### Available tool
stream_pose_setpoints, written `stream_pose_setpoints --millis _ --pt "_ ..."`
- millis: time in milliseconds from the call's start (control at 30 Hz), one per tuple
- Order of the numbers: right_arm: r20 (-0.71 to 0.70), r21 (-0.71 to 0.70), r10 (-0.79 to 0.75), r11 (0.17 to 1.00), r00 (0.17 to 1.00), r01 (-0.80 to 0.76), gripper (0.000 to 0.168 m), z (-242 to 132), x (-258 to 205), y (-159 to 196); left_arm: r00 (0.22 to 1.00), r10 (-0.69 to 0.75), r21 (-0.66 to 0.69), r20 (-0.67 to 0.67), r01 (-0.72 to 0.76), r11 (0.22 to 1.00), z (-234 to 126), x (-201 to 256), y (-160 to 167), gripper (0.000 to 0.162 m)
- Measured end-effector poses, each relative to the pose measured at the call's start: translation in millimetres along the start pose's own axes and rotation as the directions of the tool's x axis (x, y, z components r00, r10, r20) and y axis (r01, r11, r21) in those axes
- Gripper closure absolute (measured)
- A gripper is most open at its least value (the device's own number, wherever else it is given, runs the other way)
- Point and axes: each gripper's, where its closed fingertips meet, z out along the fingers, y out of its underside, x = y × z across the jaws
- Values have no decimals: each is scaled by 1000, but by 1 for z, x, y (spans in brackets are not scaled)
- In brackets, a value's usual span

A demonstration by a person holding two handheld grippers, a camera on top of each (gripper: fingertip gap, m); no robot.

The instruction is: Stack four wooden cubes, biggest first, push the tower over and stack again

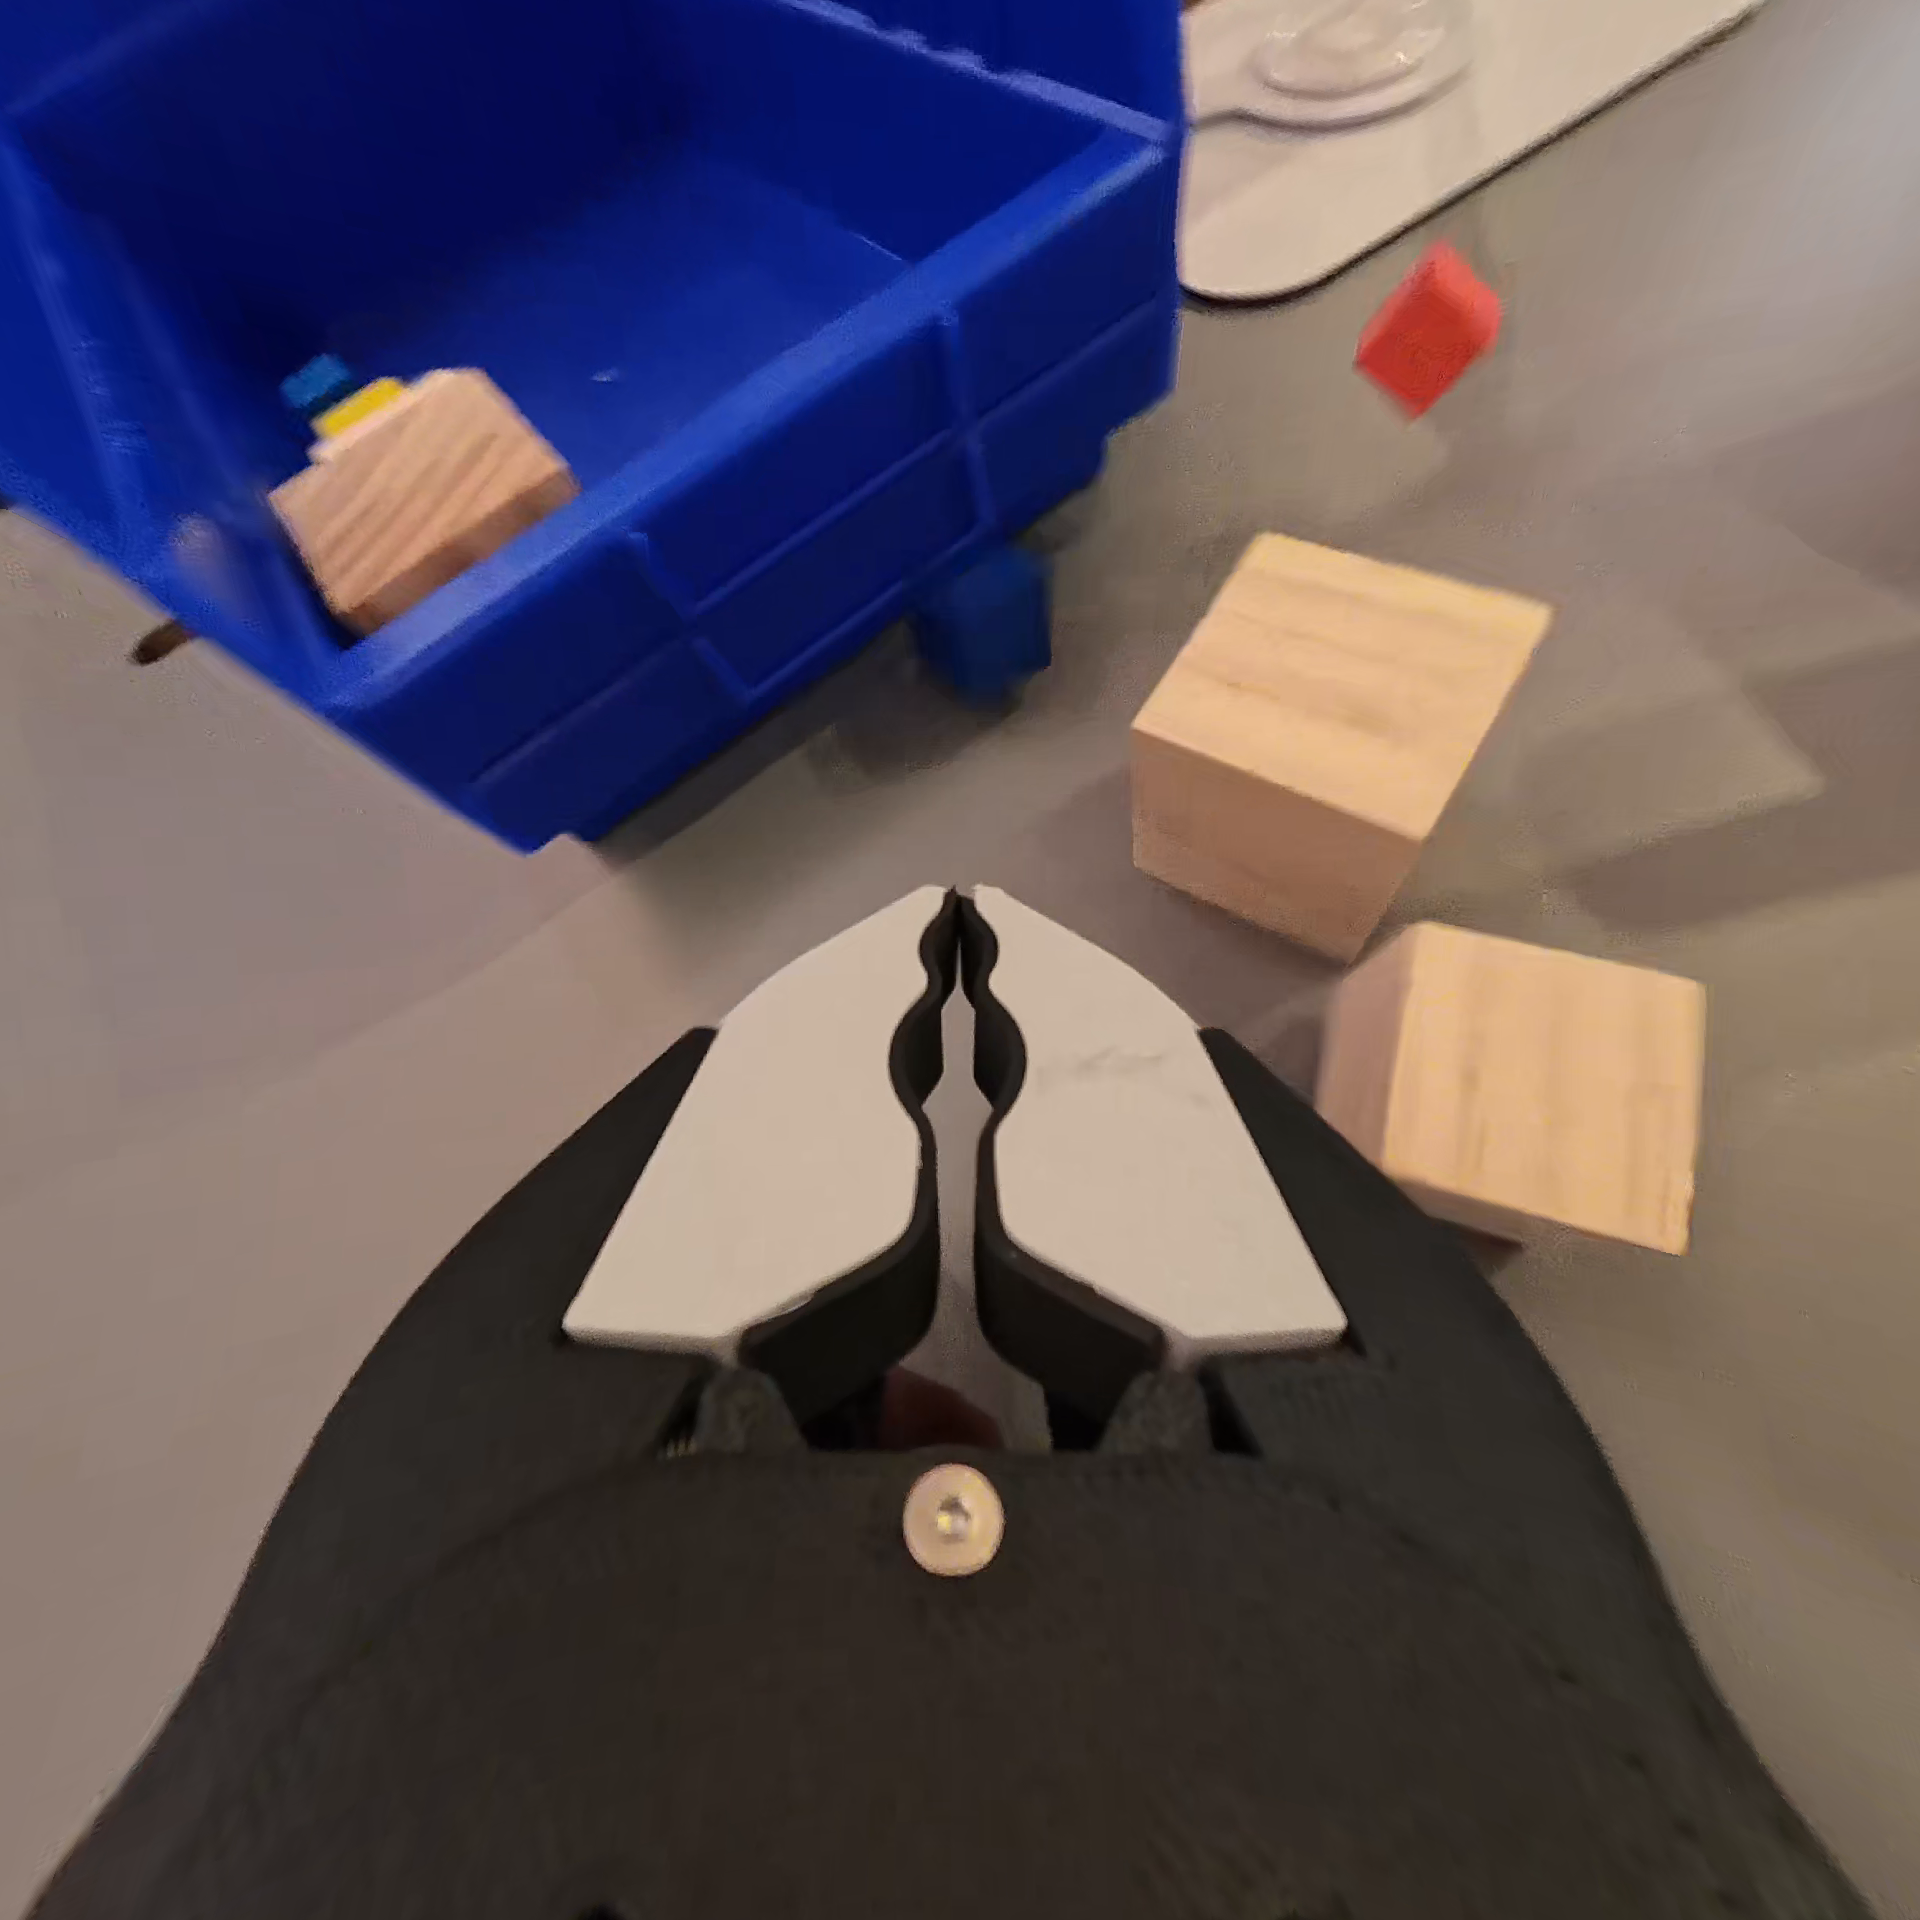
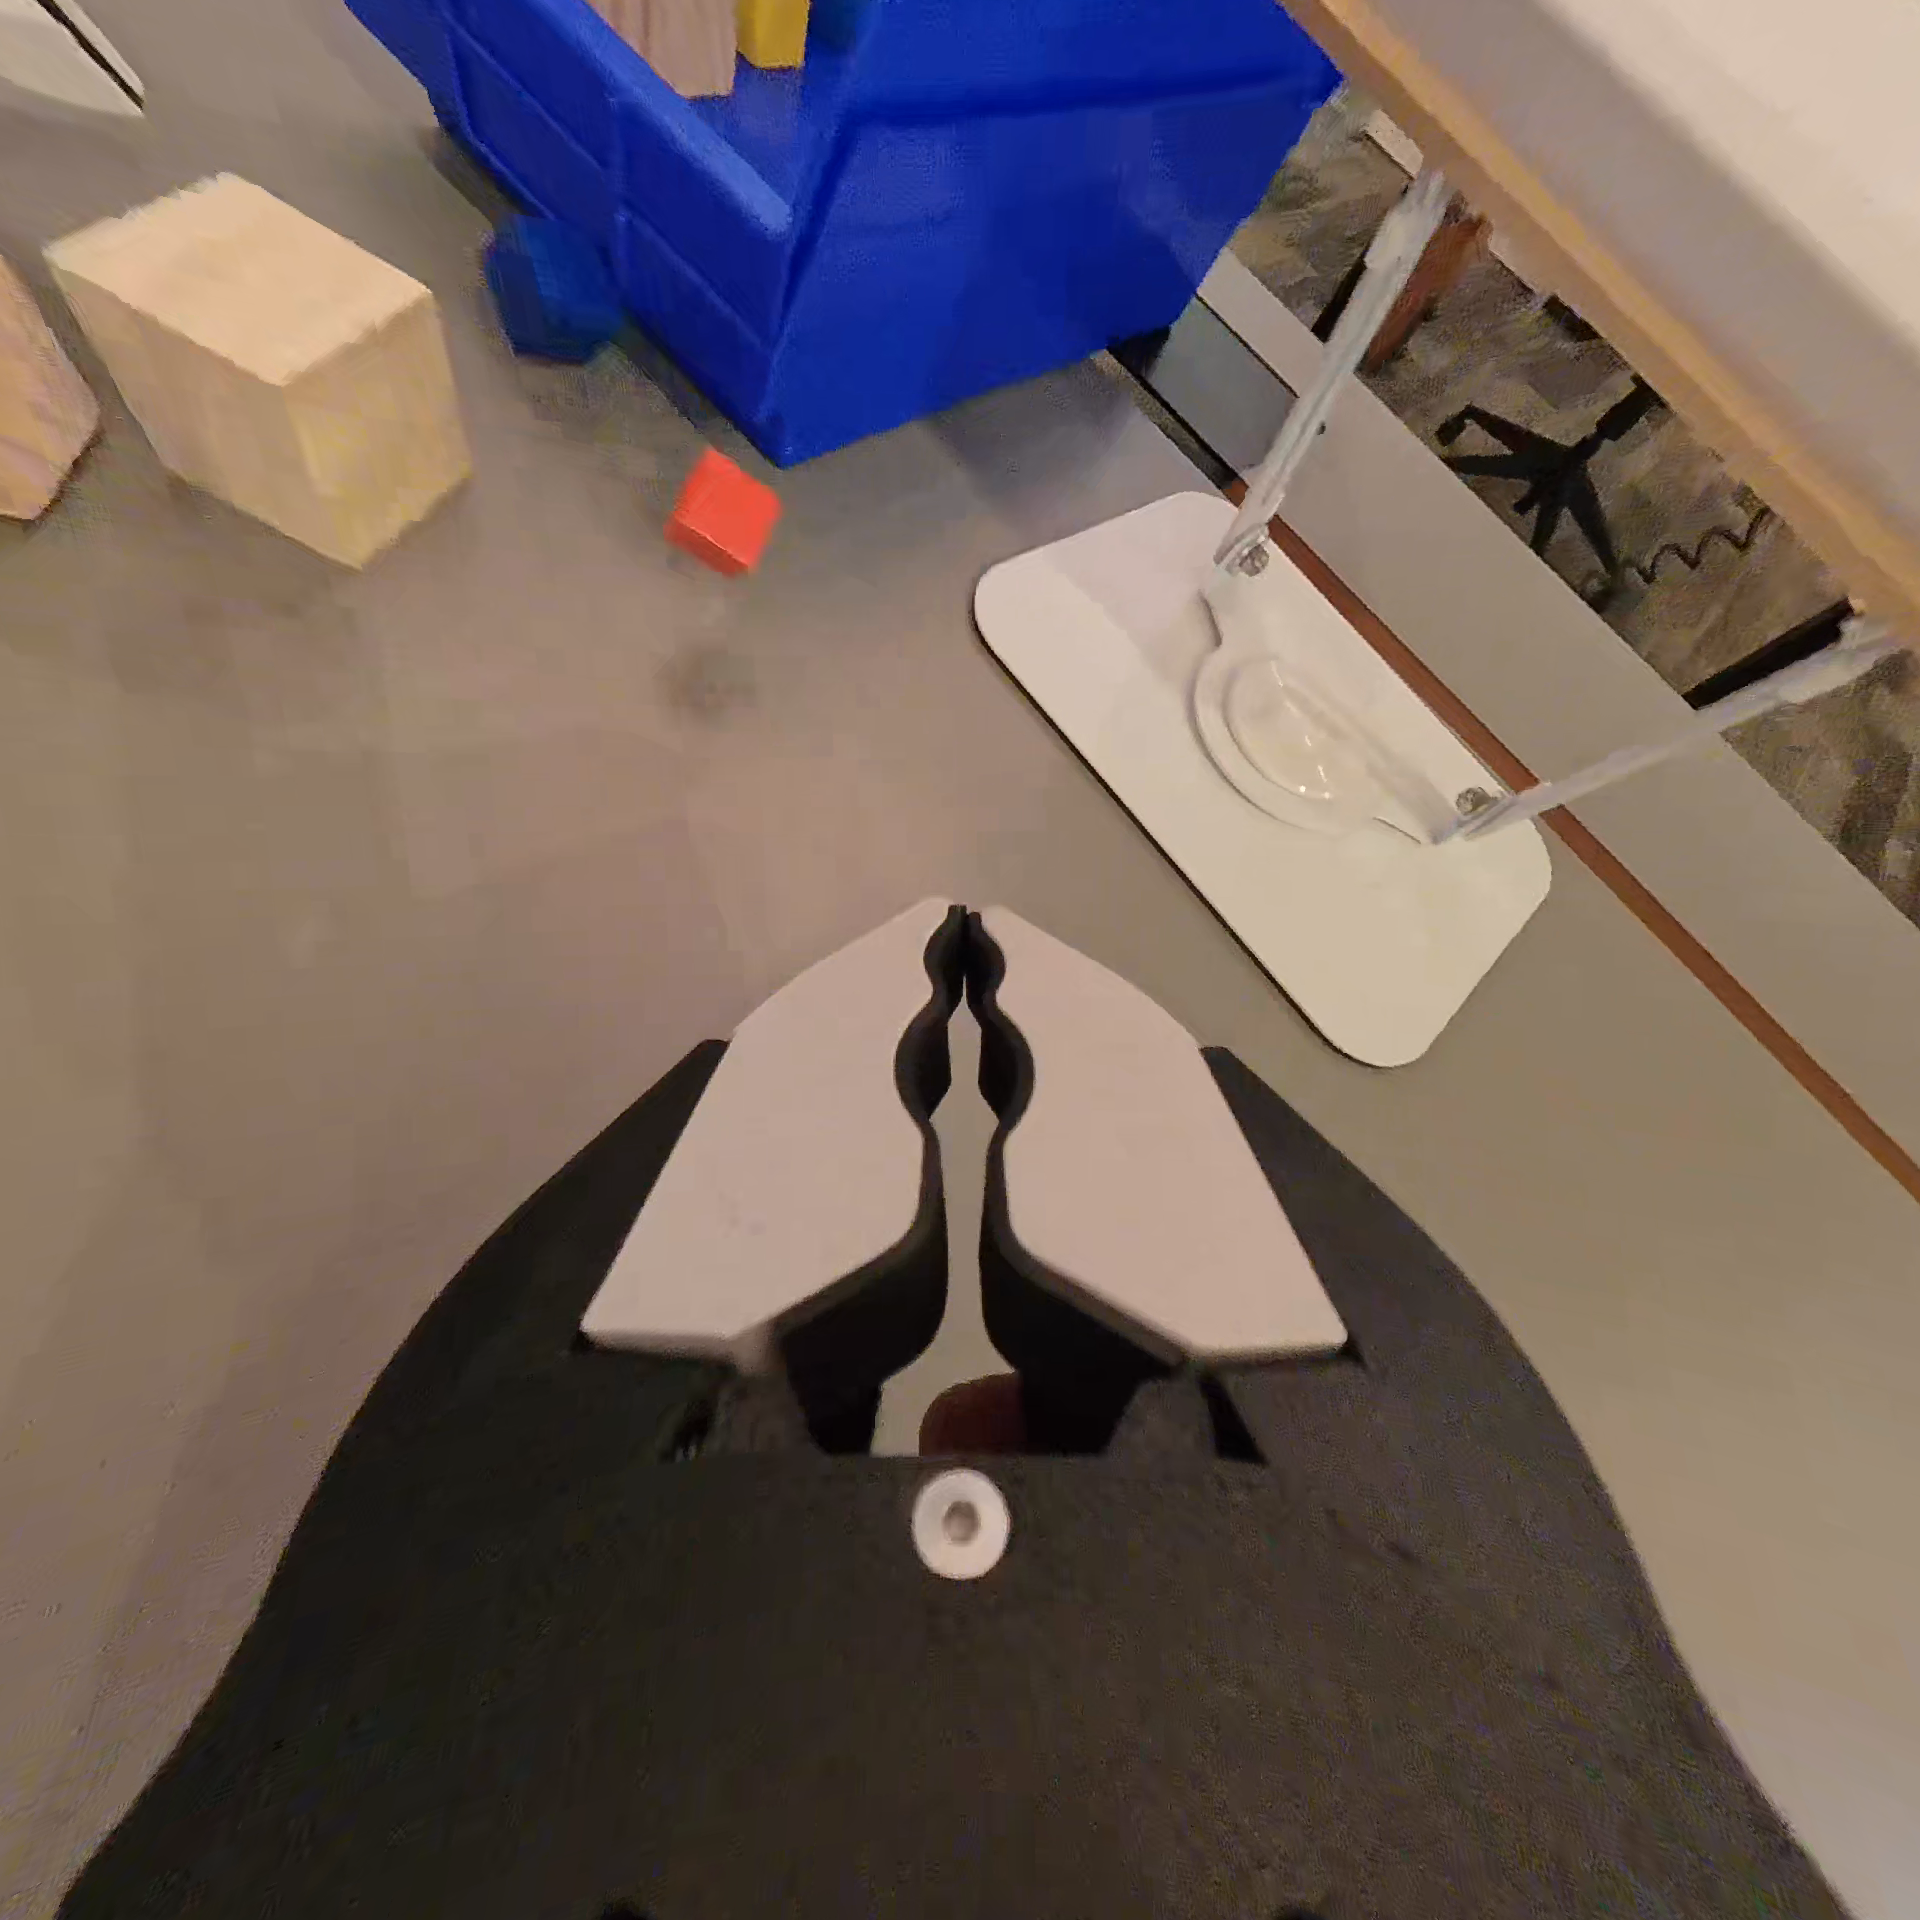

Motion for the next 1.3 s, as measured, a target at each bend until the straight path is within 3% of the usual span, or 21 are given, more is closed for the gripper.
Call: stream_pose_setpoints --millis 267,600,667,833,1033,1133,1300 --pt "112 -13 -79 997 991 81 168 5 -12 28 986 -131 71 101 124 990 -23 -47 14 162" --pt "244 -18 -93 995 965 100 168 16 -35 45 977 -155 134 145 135 982 -48 -73 23 162" --pt "279 -16 -85 996 957 93 168 18 -42 45 986 -134 151 103 118 981 -50 -67 21 162" --pt "295 -16 -117 992 948 127 168 22 -49 47 992 -9 46 128 4 999 -49 -67 34 162" --pt "311 -11 -105 993 945 114 168 22 -49 47 989 -50 15 140 48 999 -63 -78 48 125" --pt "313 -5 -121 992 942 129 168 22 -52 46 993 -54 -71 107 62 996 -58 -73 61 110" --pt "396 56 -105 994 912 90 168 26 -73 24 995 -55 -166 86 68 984 -45 -67 78 104"
